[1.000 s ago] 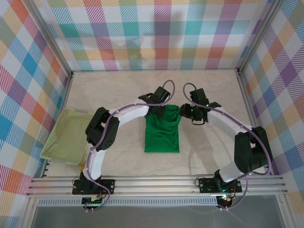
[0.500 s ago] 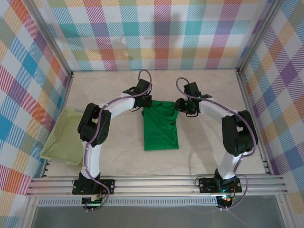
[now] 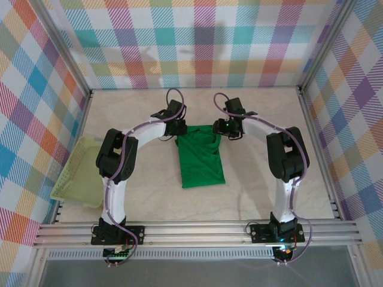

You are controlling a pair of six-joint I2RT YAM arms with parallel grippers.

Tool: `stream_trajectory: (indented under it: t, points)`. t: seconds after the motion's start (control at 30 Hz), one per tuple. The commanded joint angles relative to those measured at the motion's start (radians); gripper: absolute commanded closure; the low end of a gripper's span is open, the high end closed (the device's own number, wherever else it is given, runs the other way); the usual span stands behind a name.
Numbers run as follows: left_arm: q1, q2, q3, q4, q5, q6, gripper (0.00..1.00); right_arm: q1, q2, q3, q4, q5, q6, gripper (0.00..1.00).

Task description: Fold the inside-out t-shirt

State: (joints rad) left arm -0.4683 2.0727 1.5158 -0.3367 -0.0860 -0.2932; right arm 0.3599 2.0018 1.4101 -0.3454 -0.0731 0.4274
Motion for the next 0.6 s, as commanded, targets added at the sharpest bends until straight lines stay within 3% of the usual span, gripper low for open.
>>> stream_trajectory:
  t: [0.0, 0.07, 0.27, 0.57]
  points:
    - [0.010, -0.013, -0.009, 0.006, 0.015, -0.015, 0.78, 0.010, 0.008, 0.048, -0.029, -0.012, -0.035, 0.48]
    - [0.010, -0.012, -0.009, 0.004, 0.017, -0.016, 0.77, 0.017, 0.020, 0.071, -0.057, 0.013, -0.038, 0.48]
    - [0.010, -0.015, -0.007, 0.005, 0.017, -0.018, 0.76, 0.032, 0.067, 0.137, -0.134, 0.084, -0.054, 0.69]
    - [0.010, -0.017, -0.011, 0.006, 0.022, -0.019, 0.76, 0.065, 0.095, 0.183, -0.166, 0.095, -0.070, 0.65]
